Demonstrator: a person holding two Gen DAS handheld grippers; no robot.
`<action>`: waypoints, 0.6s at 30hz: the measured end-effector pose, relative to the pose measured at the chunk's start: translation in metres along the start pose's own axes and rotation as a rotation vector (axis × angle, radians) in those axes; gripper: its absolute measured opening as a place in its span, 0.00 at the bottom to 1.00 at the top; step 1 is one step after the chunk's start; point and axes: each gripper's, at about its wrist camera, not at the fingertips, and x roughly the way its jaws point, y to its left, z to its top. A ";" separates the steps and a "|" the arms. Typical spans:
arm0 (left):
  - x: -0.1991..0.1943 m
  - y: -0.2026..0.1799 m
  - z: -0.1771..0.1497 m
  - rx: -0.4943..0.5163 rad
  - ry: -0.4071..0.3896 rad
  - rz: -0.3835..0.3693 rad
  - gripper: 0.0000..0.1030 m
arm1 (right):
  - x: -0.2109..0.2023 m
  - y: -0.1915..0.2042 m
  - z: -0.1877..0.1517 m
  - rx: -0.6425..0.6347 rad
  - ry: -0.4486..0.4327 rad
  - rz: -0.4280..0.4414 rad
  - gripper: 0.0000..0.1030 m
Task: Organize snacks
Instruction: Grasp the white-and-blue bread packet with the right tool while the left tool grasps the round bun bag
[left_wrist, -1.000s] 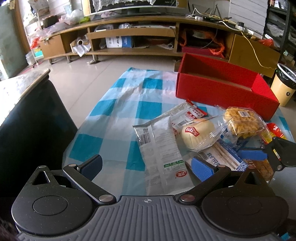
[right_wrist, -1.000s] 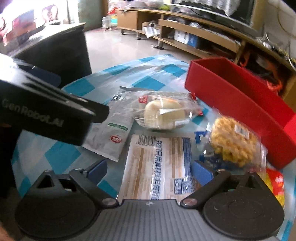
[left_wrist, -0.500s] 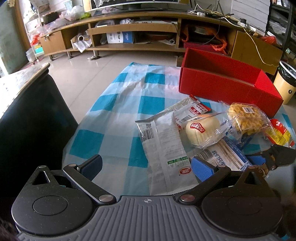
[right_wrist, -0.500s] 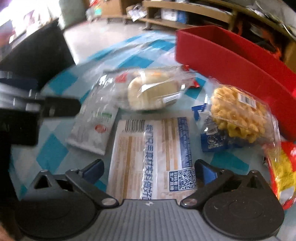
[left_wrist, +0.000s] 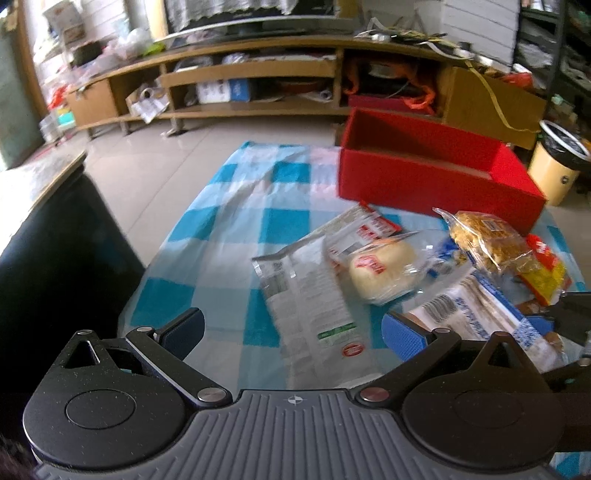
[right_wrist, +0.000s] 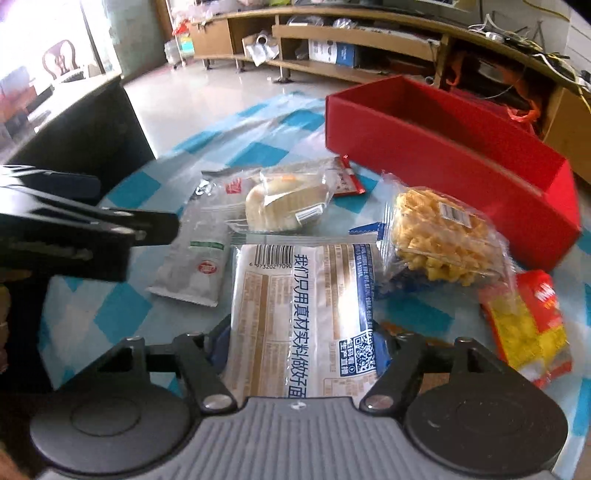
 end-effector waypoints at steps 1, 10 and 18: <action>-0.001 -0.002 0.000 0.014 -0.008 -0.017 1.00 | -0.008 -0.003 -0.003 0.009 -0.007 0.002 0.64; 0.018 -0.047 0.021 0.260 -0.051 -0.119 1.00 | -0.045 -0.036 -0.024 0.160 -0.024 0.098 0.64; 0.065 -0.064 0.031 0.271 0.071 -0.232 0.99 | -0.057 -0.009 -0.046 0.068 0.014 0.093 0.63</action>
